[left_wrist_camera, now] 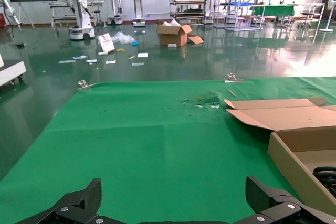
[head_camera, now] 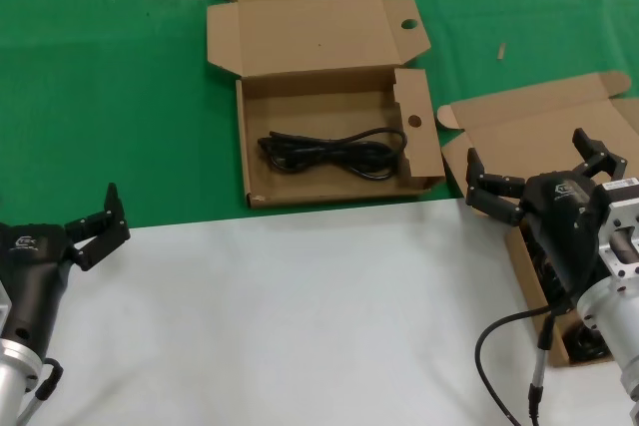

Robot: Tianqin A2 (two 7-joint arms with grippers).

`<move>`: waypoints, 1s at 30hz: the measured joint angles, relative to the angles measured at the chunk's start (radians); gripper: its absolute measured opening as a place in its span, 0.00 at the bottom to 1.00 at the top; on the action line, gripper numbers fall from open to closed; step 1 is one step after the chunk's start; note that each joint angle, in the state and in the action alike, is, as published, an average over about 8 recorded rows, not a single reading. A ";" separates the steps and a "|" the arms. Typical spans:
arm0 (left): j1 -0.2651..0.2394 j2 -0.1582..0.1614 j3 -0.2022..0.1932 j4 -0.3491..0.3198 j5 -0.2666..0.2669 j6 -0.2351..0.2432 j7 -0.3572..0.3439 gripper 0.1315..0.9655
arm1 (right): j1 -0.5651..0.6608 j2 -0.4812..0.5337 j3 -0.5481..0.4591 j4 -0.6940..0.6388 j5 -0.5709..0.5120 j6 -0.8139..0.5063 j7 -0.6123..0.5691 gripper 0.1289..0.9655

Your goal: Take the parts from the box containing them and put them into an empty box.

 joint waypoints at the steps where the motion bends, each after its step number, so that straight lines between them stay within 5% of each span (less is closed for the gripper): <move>1: 0.000 0.000 0.000 0.000 0.000 0.000 0.000 1.00 | 0.000 0.000 0.000 0.000 0.000 0.000 0.000 1.00; 30: 0.000 0.000 0.000 0.000 0.000 0.000 0.000 1.00 | 0.000 0.000 0.000 0.000 0.000 0.000 0.000 1.00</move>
